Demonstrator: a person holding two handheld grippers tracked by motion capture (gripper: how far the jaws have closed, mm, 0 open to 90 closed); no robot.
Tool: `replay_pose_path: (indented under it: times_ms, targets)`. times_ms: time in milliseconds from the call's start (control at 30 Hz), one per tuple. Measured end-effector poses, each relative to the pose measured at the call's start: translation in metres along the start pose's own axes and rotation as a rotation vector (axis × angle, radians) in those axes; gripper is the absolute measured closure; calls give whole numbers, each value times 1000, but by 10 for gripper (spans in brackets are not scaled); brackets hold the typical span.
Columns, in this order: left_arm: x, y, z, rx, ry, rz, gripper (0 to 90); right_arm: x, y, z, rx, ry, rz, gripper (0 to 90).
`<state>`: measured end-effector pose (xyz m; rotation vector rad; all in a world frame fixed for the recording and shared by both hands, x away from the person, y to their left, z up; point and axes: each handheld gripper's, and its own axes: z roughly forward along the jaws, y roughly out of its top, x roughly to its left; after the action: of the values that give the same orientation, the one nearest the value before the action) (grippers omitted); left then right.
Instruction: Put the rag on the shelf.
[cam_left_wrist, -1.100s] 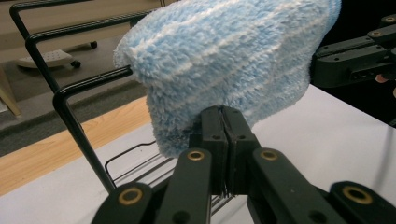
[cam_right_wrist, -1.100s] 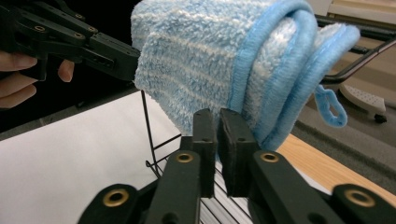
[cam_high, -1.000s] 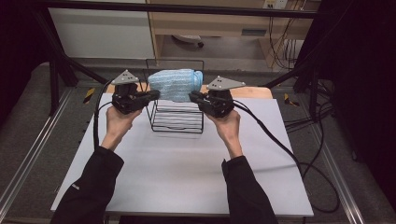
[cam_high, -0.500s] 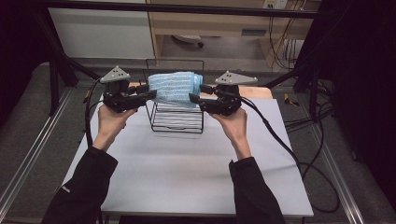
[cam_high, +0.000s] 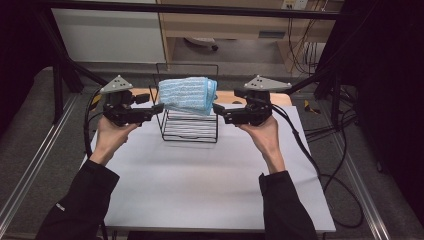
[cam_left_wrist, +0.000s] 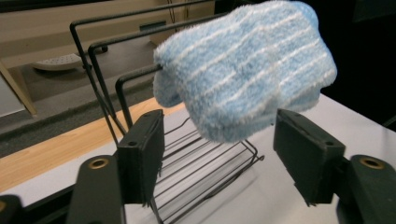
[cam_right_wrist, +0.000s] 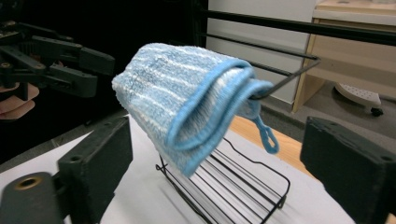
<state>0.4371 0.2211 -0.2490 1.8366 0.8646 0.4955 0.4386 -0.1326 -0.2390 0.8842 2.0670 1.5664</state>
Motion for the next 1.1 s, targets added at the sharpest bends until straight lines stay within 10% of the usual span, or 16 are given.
replay_pose_path:
  times_ms: [600, 1100]
  targets:
    - [-7, -49, -8, 64, 19, 44, 96, -20, -39, -40, 64, -29, 8, 3]
    - [-6, -123, -7, 87, -24, 1, 97, -38, -124, -62, 109, -48, 84, 2]
